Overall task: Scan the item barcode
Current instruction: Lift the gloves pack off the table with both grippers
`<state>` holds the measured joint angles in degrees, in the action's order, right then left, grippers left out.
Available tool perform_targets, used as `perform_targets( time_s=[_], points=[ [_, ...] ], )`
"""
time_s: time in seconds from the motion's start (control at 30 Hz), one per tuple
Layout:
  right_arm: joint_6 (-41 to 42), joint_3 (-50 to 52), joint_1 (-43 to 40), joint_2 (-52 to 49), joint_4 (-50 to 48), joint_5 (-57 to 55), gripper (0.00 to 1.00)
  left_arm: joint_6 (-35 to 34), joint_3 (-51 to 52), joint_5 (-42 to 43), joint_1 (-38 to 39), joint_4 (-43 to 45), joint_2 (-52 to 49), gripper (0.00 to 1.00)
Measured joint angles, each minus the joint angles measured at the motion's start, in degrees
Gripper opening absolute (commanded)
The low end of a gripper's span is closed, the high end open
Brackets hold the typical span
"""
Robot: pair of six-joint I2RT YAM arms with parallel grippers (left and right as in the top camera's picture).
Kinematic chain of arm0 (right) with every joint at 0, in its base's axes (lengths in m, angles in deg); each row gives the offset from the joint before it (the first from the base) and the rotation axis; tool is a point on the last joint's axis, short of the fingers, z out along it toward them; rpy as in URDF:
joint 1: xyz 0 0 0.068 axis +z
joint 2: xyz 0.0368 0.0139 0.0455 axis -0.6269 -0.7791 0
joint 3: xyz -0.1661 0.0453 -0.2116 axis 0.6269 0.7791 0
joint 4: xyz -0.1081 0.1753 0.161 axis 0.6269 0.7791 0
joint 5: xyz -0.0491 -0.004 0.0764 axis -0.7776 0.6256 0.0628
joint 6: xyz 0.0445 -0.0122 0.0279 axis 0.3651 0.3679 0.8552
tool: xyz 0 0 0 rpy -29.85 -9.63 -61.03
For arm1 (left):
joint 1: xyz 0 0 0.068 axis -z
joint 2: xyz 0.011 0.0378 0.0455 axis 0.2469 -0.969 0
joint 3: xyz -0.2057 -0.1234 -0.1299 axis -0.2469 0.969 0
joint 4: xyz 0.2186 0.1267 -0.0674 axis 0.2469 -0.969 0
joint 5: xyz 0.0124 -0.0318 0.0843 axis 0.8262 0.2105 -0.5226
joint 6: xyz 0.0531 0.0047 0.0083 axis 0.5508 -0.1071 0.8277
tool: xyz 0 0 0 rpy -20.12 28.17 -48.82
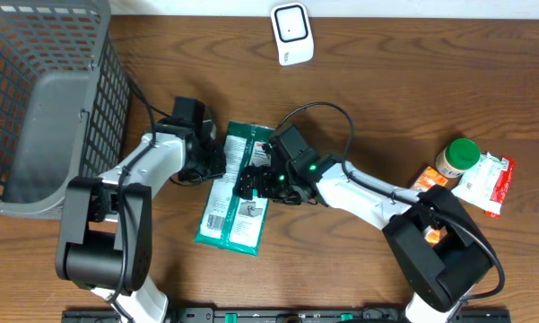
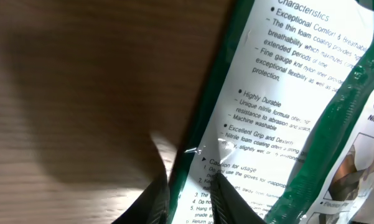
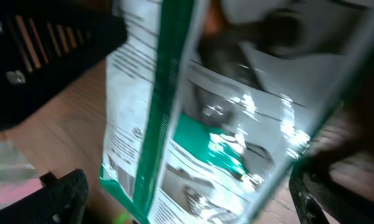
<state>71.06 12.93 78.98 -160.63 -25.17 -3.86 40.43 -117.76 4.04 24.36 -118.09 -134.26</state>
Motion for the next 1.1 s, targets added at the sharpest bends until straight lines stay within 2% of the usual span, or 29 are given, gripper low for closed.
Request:
perform_targets(
  time_s=[0.07,0.23,0.33,0.4,0.43,0.53,0.6,0.67,0.97,1.1],
  points=[
    [0.4,0.0,0.5,-0.2,-0.2,-0.4,0.84,-0.1,0.0,-0.1,1.0,-0.4,0.1,0.26],
    [0.3,0.1,1.2,-0.4,-1.0,-1.1,0.83,-0.3,0.0,-0.2,3.0,-1.2,0.1,0.26],
    [-0.7,0.5,1.6,-0.6,-3.5,-1.3,0.75,-0.6,0.0,-0.2,3.7,-1.4,0.2,0.27],
    [-1.3,0.9,1.7,-0.7,-4.8,-1.4,0.64,-0.8,0.0,-0.3,4.1,-1.5,0.2,0.27],
    [-1.9,1.2,1.8,-0.7,-5.6,-1.4,0.53,-1.0,0.0,-0.3,4.2,-1.5,0.2,0.27],
    [-2.6,1.3,1.8,-0.8,-5.9,-1.4,0.31,-1.2,0.0,-0.4,4.4,-1.6,0.2,0.27],
    [-3.3,1.4,1.8,-0.9,-6.1,-1.4,0.2,-1.1,0.0,-0.5,4.5,-1.6,0.2,0.32],
    [-3.4,1.4,1.8,-0.9,-6.1,-1.4,0.02,-1.4,0.0,-0.3,4.7,-1.4,0.3,0.32],
    [-7.7,1.5,1.8,-0.9,-6.0,-1.2,0.01,-1.4,0.2,-0.7,5.0,-1.4,1.0,0.32],
    [-10.2,1.5,1.4,-0.4,-4.9,-0.9,0.03,-1.4,1.3,-1.6,4.6,-2.0,5.9,0.34]
  ],
)
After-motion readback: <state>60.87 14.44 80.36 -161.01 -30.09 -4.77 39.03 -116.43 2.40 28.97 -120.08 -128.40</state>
